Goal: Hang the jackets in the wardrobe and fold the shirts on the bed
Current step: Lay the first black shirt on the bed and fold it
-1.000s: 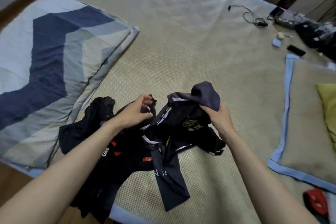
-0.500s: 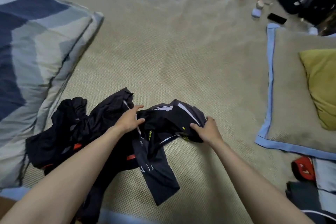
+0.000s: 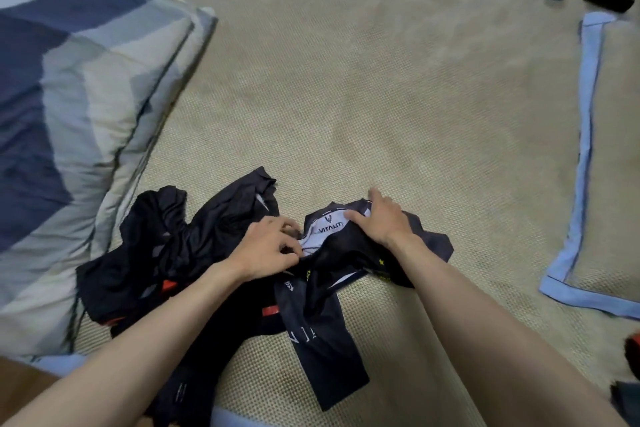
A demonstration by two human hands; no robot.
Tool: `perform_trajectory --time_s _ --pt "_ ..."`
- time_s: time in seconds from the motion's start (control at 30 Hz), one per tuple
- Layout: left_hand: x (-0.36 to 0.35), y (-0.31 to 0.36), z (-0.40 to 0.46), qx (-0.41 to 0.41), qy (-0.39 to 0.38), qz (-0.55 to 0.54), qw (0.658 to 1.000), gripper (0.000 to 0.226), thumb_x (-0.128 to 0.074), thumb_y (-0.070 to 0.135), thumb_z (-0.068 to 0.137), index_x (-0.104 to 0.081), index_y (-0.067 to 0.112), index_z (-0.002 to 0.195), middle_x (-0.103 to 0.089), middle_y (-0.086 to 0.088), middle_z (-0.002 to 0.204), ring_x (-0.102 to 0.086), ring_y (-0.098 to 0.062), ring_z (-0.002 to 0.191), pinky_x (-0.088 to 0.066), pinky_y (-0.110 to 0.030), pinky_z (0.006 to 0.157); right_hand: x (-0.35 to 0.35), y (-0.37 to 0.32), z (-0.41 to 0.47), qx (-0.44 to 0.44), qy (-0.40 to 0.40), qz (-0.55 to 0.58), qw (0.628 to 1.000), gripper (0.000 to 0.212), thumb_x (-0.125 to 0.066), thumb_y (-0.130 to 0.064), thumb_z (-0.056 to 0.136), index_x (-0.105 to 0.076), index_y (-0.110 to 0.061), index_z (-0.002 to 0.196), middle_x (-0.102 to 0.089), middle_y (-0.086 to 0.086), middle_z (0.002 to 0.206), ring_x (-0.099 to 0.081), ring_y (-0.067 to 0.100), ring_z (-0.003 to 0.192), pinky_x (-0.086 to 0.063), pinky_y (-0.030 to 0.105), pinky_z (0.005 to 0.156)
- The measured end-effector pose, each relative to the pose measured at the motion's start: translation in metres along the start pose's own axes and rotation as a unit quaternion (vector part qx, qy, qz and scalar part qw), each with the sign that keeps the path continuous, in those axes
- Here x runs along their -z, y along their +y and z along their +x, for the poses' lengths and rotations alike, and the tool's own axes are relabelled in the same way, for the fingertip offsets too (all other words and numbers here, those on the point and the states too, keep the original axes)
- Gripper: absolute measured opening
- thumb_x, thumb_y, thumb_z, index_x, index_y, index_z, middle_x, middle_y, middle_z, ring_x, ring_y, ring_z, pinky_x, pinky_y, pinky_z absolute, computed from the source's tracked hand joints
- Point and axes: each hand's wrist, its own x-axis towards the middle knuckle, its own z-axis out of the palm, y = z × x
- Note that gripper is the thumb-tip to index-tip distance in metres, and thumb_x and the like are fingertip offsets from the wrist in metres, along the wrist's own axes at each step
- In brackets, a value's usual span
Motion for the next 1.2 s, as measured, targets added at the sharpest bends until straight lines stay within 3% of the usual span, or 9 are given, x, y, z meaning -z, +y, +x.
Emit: perform_trajectory --time_s 0.1,0.27,0.33,0.43,0.63,0.77,0.9,1.07,1.2 --pt "0.002 -0.002 0.01 0.052 -0.006 -0.044 0.998 0.039 -0.061 0.044 0.064 -0.068 0.046 0.102 -0.043 0.013 0.128 -0.042 -0.009 0.119 -0.032 -0.029 0.106 0.001 -0.001 0.002 -0.016 -0.049 -0.022 0.998 0.06 -0.056 -0.07 0.088 -0.065 -0.015 0.11 -0.068 0.005 0.113 -0.063 0.029 0.109 -0.049 0.043 0.095" --pt "-0.003 -0.012 0.021 0.067 0.003 -0.164 0.984 0.044 -0.071 0.009 0.063 -0.065 0.036 0.097 -0.064 -0.002 0.102 -0.065 -0.008 0.094 -0.047 -0.015 0.08 0.009 0.004 -0.011 -0.007 -0.049 0.066 0.997 0.024 -0.068 -0.027 0.084 -0.058 -0.015 0.066 -0.063 0.001 0.068 -0.057 0.018 0.066 -0.046 0.033 0.064" --pt "-0.002 -0.007 0.016 0.08 0.01 -0.213 0.974 0.063 -0.072 -0.013 0.071 -0.052 0.018 0.122 -0.057 0.0 0.108 -0.059 0.001 0.091 -0.047 -0.01 0.078 0.012 0.01 -0.02 -0.008 -0.064 0.063 0.996 0.018 -0.065 -0.017 0.083 -0.058 -0.014 0.066 -0.06 0.004 0.067 -0.054 0.018 0.066 -0.04 0.03 0.062" --pt "0.0 -0.001 0.008 0.135 0.021 -0.279 0.951 0.09 -0.078 -0.012 0.07 -0.036 0.019 0.143 -0.056 -0.01 0.121 -0.06 -0.021 0.102 -0.051 -0.028 0.091 0.015 0.023 -0.041 -0.012 -0.021 0.097 0.995 0.016 -0.066 -0.015 0.083 -0.054 -0.017 0.074 -0.061 -0.002 0.072 -0.054 0.017 0.068 -0.042 0.033 0.063" --pt "0.033 0.023 -0.024 0.11 -0.02 -0.346 0.932 0.044 -0.075 -0.013 0.073 -0.07 0.011 0.109 -0.066 -0.013 0.086 -0.061 -0.018 0.07 -0.048 -0.028 0.066 0.045 0.029 -0.094 -0.018 0.078 0.287 0.955 0.012 -0.059 -0.012 0.093 -0.065 -0.022 0.093 -0.065 -0.005 0.078 -0.061 0.015 0.072 -0.045 0.03 0.07" --pt "0.073 0.059 -0.056 0.038 0.021 -0.412 0.91 0.052 -0.064 -0.023 0.074 -0.072 0.008 0.116 -0.076 -0.016 0.104 -0.07 -0.029 0.094 -0.056 -0.033 0.08 0.097 0.028 -0.144 0.021 0.109 0.328 0.938 0.027 -0.05 -0.006 0.098 -0.076 -0.015 0.096 -0.075 -0.001 0.094 -0.067 0.012 0.089 -0.046 0.017 0.073" --pt "0.14 0.118 -0.087 -0.05 0.036 -0.402 0.914 0.06 -0.066 -0.01 0.06 -0.074 0.013 0.115 -0.072 -0.025 0.104 -0.068 -0.042 0.09 -0.05 -0.062 0.081 0.173 0.009 -0.203 0.082 0.193 0.351 0.913 0.028 -0.049 -0.006 0.101 -0.073 -0.018 0.091 -0.072 -0.003 0.091 -0.063 0.009 0.085 -0.044 0.007 0.068" --pt "0.241 0.228 -0.159 -0.201 0.117 -0.298 0.926 0.046 -0.063 -0.005 0.057 -0.082 0.022 0.089 -0.075 0.004 0.091 -0.067 -0.007 0.087 -0.052 -0.018 0.078 0.279 -0.035 -0.286 0.184 0.329 0.361 0.853 0.024 -0.048 -0.008 0.102 -0.07 -0.017 0.099 -0.069 -0.005 0.092 -0.06 0.007 0.087 -0.043 0.005 0.07" --pt "0.309 0.293 -0.217 -0.282 0.186 -0.197 0.92 0.035 -0.074 -0.003 0.083 -0.082 0.031 0.087 -0.077 0.005 0.091 -0.066 -0.006 0.086 -0.051 -0.024 0.086 0.356 -0.064 -0.367 0.257 0.429 0.345 0.794 0.027 -0.047 -0.009 0.102 -0.068 -0.022 0.093 -0.067 -0.007 0.09 -0.059 0.011 0.086 -0.044 0.022 0.075"
